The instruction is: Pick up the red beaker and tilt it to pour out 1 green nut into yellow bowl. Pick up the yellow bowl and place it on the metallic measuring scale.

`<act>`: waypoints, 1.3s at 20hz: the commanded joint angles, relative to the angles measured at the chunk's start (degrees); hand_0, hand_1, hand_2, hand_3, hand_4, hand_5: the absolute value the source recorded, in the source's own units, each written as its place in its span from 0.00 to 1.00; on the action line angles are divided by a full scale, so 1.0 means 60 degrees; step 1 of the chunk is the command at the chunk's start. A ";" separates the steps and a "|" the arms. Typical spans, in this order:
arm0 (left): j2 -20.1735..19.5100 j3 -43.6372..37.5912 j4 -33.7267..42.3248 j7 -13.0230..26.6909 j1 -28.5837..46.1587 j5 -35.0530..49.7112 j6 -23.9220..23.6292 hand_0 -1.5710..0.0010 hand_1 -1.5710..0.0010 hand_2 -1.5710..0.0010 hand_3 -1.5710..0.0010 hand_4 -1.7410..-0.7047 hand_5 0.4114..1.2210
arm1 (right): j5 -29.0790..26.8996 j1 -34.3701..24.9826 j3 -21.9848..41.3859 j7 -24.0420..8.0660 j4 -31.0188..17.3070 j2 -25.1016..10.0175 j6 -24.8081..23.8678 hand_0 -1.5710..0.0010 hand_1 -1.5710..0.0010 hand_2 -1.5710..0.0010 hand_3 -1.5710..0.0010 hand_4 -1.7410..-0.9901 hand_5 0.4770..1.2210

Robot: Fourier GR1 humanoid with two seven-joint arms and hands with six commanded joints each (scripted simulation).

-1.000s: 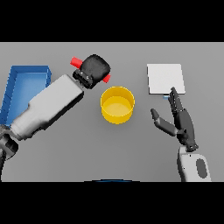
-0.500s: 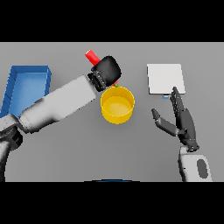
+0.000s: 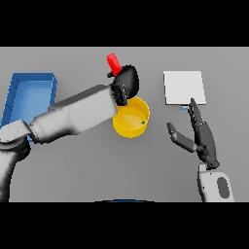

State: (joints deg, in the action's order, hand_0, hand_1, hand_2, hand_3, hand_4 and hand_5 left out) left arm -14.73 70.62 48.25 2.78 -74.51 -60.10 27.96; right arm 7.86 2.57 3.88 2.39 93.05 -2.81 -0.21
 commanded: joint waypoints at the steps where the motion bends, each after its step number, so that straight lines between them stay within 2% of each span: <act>1: 0.0018 0.0147 -0.0157 -0.0048 -0.0103 -0.0075 -0.0055 0.00 0.00 0.00 0.00 0.00 1.00 | 0.0040 -0.0001 -0.0014 0.0090 0.0043 -0.0027 -0.0044 1.00 1.00 1.00 1.00 0.62 0.16; 2: 0.0098 0.0264 -0.0265 -0.0025 -0.0242 -0.0122 -0.0050 0.00 0.00 0.00 0.00 0.00 1.00 | 0.0004 -0.0085 -0.0094 -0.0020 -0.0104 -0.0081 -0.0031 1.00 1.00 1.00 1.00 0.62 0.15; 3: 0.0103 0.0388 -0.0254 -0.0063 -0.0294 -0.0133 -0.0032 0.00 0.00 0.00 0.00 0.00 1.00 | -0.0034 0.0030 -0.0015 0.0126 -0.0028 0.0003 0.0019 1.00 1.00 1.00 1.00 0.63 0.15; 6: 0.0062 0.0612 -0.0302 -0.0119 -0.0524 -0.0106 -0.0049 0.00 0.00 0.00 0.00 0.00 1.00 | 0.0190 0.0153 0.0068 0.0126 0.0074 0.0025 -0.0131 1.00 1.00 1.00 1.00 0.66 0.15; 8: 0.0120 0.0723 -0.0446 -0.0030 -0.0668 -0.0109 -0.0210 0.00 0.00 0.00 0.00 0.00 1.00 | 0.0151 0.0019 0.0047 -0.0092 0.0047 0.0053 -0.0137 1.00 1.00 1.00 1.00 0.67 0.14; 9: -0.0031 0.0700 -0.0427 -0.0127 -0.0841 -0.0032 -0.0186 0.00 0.00 0.00 0.00 0.00 1.00 | 0.0086 0.0018 0.0050 -0.0041 0.0096 0.0054 -0.0088 1.00 1.00 1.00 1.00 0.68 0.15; 11: -0.0133 0.0475 -0.0656 -0.0074 -0.1282 0.0163 -0.0391 0.00 0.00 0.00 0.00 0.00 0.92 | 0.0081 0.0100 0.0032 0.0052 0.0101 -0.0003 -0.0053 1.00 1.00 1.00 1.00 0.69 0.15; 12: -0.0289 0.0433 -0.0670 -0.0053 -0.1430 0.0224 -0.0550 0.00 0.00 0.00 0.00 0.00 0.94 | 0.0021 0.0012 0.0008 0.0077 0.0105 -0.0005 -0.0029 1.00 1.00 1.00 1.00 0.70 0.16; 13: -0.0375 0.0271 -0.0843 -0.0102 -0.1714 0.0324 -0.0814 0.00 0.12 0.12 0.00 0.05 0.95 | 0.0043 0.0008 0.0045 0.0152 0.0182 0.0003 -0.0030 1.00 1.00 1.00 1.00 0.70 0.17; 14: -0.0468 0.0144 -0.0955 -0.0092 -0.1947 0.0387 -0.1122 0.00 0.19 0.20 0.00 0.09 0.96 | -0.0030 0.0030 0.0012 0.0180 0.0267 -0.0032 0.0008 1.00 1.00 1.00 1.00 0.69 0.18; 15: -0.0620 -0.0015 -0.1216 0.0033 -0.2340 0.0428 -0.1298 0.00 0.15 0.16 0.13 0.07 0.97 | -0.0148 -0.0066 -0.0037 0.0100 0.0235 -0.0035 0.0060 1.00 1.00 1.00 1.00 0.69 0.19; 16: -0.0770 -0.0143 -0.1311 -0.0107 -0.2610 0.0560 -0.1481 0.00 0.12 0.13 0.23 0.06 0.97 | -0.0221 -0.0042 -0.0058 0.0141 0.0096 -0.0043 0.0148 1.00 1.00 1.00 1.00 0.68 0.19; 17: -0.0931 -0.0289 -0.1538 -0.0253 -0.2878 0.0681 -0.1690 0.00 0.10 0.10 0.18 0.11 0.98 | -0.0161 -0.0006 0.0010 0.0171 0.0129 -0.0027 0.0156 1.00 1.00 1.00 1.00 0.67 0.20; 21: -0.1439 -0.1420 -0.2904 0.0126 -0.3896 0.1614 -0.1703 0.00 0.04 0.04 0.07 0.20 0.99 | -0.0187 -0.0221 -0.0005 0.0062 0.0063 -0.0053 0.0175 1.00 1.00 1.00 1.00 0.62 0.22; 22: -0.1679 -0.1960 -0.3414 0.0189 -0.4036 0.2150 -0.1660 0.00 0.03 0.03 0.06 0.16 0.99 | -0.0166 -0.0158 0.0033 0.0176 0.0068 -0.0077 0.0216 1.00 1.00 1.00 1.00 0.61 0.22; 23: -0.2139 -0.2726 -0.3945 0.0546 -0.3990 0.2918 -0.1661 0.00 0.03 0.03 0.08 0.13 0.99 | -0.0141 -0.0105 0.0050 0.0211 0.0081 -0.0096 0.0213 1.00 1.00 1.00 1.00 0.60 0.23; 26: -0.2726 -0.4251 -0.5141 0.0852 -0.3589 0.4741 -0.2180 0.00 0.01 0.01 0.08 0.06 1.00 | -0.0115 -0.0268 0.0063 0.0271 0.0051 -0.0219 0.0278 1.00 1.00 1.00 1.00 0.57 0.24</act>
State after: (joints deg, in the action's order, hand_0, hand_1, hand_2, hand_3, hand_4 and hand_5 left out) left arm -31.20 45.16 17.35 7.99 -96.00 -31.53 14.96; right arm 7.17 0.98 4.26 4.04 93.35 -4.11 1.47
